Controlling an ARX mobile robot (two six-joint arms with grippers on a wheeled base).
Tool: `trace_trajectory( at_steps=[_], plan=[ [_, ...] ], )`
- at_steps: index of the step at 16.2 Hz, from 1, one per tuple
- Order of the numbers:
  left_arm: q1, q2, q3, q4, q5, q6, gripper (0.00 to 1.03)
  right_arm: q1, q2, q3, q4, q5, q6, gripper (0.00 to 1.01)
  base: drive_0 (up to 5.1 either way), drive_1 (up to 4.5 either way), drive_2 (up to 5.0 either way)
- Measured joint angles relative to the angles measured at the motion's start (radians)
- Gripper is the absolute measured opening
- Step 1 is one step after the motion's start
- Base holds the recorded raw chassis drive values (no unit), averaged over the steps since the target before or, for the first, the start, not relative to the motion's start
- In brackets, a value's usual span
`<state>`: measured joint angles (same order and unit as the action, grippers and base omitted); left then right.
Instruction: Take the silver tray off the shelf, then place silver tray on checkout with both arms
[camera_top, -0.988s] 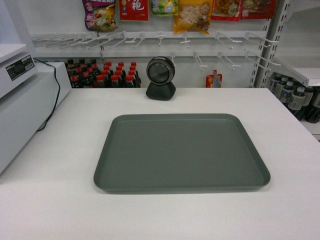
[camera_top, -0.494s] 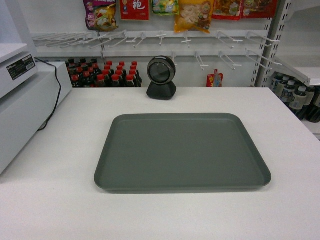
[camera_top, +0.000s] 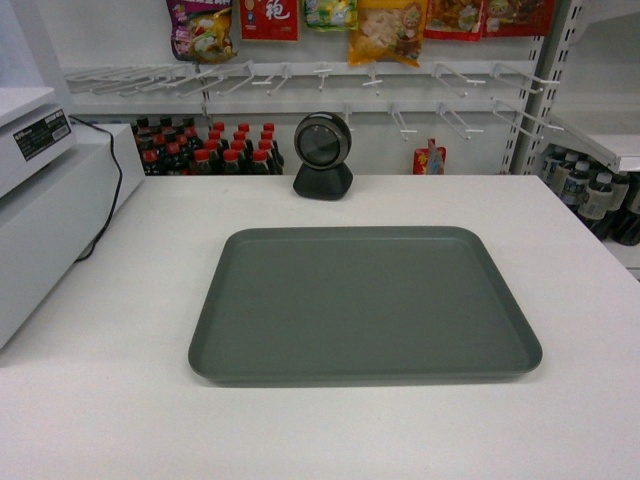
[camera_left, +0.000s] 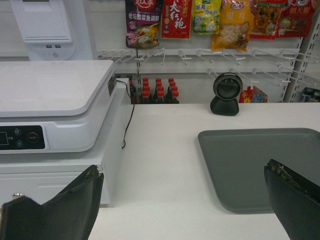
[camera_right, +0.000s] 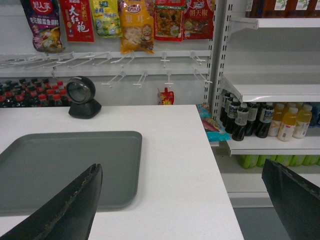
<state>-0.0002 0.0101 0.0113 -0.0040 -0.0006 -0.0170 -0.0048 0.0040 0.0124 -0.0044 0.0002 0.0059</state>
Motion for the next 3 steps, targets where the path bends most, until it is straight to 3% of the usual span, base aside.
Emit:
trace_trajectory(
  at_steps=[3],
  plan=[
    [0.000,0.000,0.000,0.000,0.000,0.000,0.98,0.000,0.000,0.000,0.000,0.000,0.000,0.98,0.0,0.00,0.0]
  ],
)
